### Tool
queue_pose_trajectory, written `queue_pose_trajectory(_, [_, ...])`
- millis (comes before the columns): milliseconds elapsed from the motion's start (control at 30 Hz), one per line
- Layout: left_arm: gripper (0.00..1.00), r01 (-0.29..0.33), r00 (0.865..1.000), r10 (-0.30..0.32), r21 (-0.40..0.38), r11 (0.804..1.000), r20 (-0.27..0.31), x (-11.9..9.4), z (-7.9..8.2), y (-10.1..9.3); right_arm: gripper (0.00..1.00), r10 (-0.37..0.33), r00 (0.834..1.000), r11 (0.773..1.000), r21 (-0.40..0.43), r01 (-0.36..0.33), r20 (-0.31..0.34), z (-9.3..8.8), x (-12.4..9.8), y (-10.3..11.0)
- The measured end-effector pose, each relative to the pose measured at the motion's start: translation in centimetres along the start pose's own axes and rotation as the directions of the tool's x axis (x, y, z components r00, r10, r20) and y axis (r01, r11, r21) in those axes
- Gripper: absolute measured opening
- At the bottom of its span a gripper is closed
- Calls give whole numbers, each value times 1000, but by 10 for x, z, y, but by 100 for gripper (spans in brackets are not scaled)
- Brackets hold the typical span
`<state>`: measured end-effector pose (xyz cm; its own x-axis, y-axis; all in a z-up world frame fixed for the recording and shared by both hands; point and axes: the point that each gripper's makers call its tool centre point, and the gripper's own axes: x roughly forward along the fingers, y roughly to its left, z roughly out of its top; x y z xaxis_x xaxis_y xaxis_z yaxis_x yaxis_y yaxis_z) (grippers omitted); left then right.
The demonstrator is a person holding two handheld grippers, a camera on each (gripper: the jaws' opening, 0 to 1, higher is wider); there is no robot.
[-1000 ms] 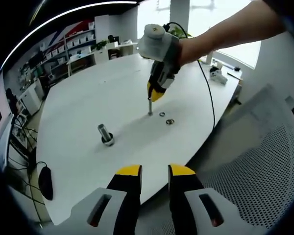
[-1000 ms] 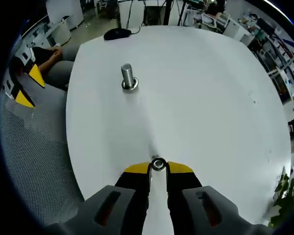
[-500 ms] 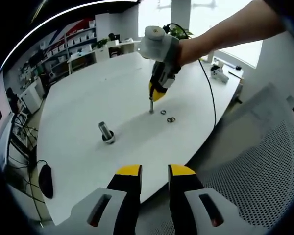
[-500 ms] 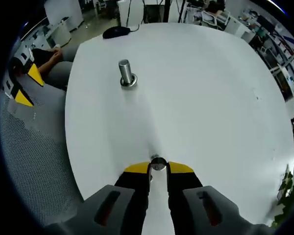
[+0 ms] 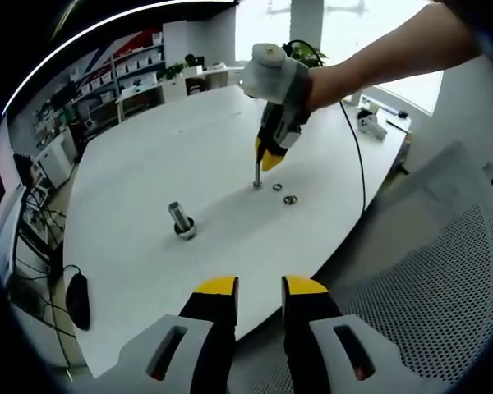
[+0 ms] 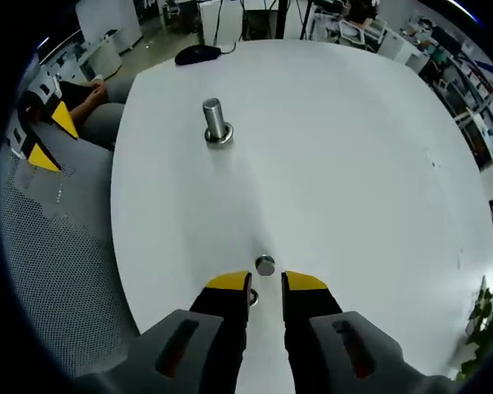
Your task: Place the washer onto the threaded stud by aligning its center hole with the stud, sliding it down to the base, and recovering from edge contact or off-axis alignment until the washer reaches the visible bottom stop.
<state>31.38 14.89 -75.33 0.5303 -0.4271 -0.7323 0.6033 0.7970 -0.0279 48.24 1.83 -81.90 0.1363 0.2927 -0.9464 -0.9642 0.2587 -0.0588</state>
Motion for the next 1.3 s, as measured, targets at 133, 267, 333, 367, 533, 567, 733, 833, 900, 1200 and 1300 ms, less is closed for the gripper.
queue_pose_trajectory(133, [19,-2,1000,2,1,1000,-2,0,-1,0,17,3,1000,1000,11,-3,-7,-6,4,0])
queue_pose_trajectory(267, [18,-4,1000,4,-3,1000,-4,0,-1,1,17,19,999,1000,21,-18,-40,-19,13,6])
queue_pose_trajectory(333, [18,-4,1000,4,-2,1000,-5,0,-1,0,17,24,999,1000,18,-23,-48,-23,15,8])
queue_pose_trajectory(367, [18,-4,1000,4,-2,1000,-6,0,-1,0,17,27,998,1000,17,-26,-56,-26,17,9])
queue_pose_trajectory(533, [18,-6,1000,6,-2,1000,-7,0,-2,1,17,40,996,999,40,-37,-78,-37,24,10])
queue_pose_trajectory(567, [18,-6,1000,6,-4,1000,-7,0,-2,1,18,43,996,998,45,-39,-82,-39,25,11])
queue_pose_trajectory(733, [18,-6,1000,6,-4,1000,-14,0,-3,1,18,59,993,998,40,-55,-100,-46,31,19])
queue_pose_trajectory(833, [18,-4,1000,4,-4,1000,-17,1,-4,1,18,59,993,998,42,-55,-102,-46,33,18])
queue_pose_trajectory(900, [18,-6,1000,6,-4,1000,-17,0,-4,1,18,58,993,997,50,-53,-100,-46,34,16])
queue_pose_trajectory(1200, [18,-2,1000,2,-4,1000,-19,1,-4,1,18,46,996,999,10,-45,-80,-47,35,17])
queue_pose_trajectory(1300, [18,-3,1000,3,-5,1000,-19,1,-4,1,18,43,997,999,14,-43,-70,-47,36,16])
